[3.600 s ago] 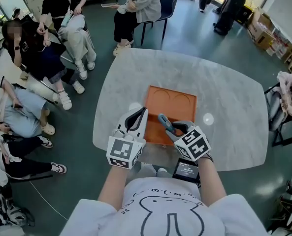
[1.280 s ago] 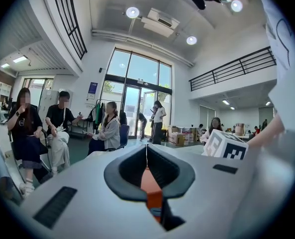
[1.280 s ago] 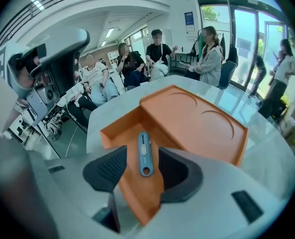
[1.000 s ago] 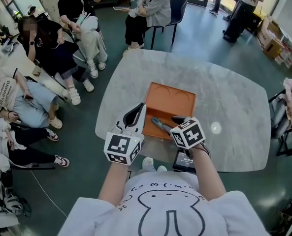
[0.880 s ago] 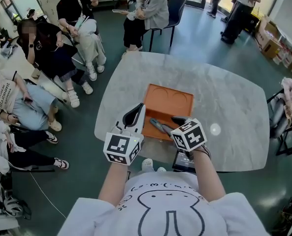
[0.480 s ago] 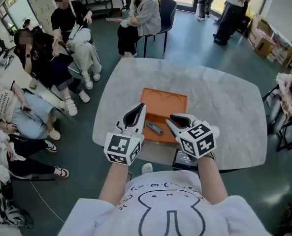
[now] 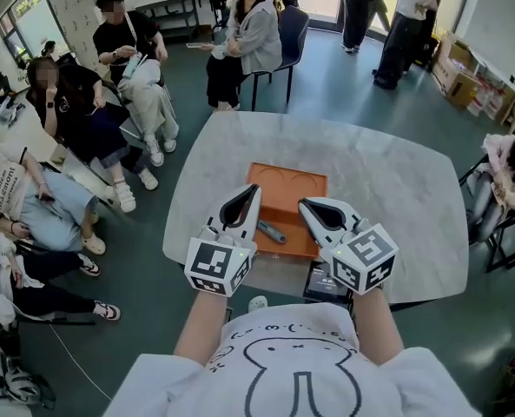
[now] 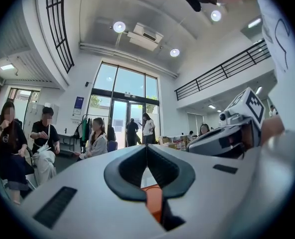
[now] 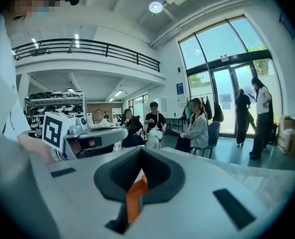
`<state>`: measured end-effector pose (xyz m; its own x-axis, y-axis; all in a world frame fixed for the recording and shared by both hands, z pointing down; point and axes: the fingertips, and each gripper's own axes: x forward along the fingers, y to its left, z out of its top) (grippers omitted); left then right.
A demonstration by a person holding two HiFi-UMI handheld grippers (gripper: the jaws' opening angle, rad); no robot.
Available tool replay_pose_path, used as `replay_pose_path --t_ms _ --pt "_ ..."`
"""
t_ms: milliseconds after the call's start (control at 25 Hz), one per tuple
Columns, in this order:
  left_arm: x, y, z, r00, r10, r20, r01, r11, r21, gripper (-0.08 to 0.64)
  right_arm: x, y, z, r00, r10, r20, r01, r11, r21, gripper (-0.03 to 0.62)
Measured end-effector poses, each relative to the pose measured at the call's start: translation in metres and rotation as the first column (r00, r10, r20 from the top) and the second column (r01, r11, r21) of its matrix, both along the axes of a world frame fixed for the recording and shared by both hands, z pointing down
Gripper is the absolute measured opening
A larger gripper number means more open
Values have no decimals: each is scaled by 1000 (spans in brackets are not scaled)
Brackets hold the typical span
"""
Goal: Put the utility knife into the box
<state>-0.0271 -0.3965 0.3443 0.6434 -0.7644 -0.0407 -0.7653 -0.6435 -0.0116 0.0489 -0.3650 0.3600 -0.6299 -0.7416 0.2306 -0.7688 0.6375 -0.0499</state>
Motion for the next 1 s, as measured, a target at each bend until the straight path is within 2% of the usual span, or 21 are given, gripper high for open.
replay_pose_path --t_ms 200,440,1000 --pt "-3 4 -12 1000 7 -2 -7 1000 28 15 2 5 -17 999 7 31 -8 999 42 9" --pt "-3 9 -19 1000 18 -1 -17 998 52 15 6 11 -24 999 32 2 -32 995 94 8" --pt "2 13 -22 999 37 14 -38 997 62 15 9 18 -25 999 39 -35 -35 994 106 8"
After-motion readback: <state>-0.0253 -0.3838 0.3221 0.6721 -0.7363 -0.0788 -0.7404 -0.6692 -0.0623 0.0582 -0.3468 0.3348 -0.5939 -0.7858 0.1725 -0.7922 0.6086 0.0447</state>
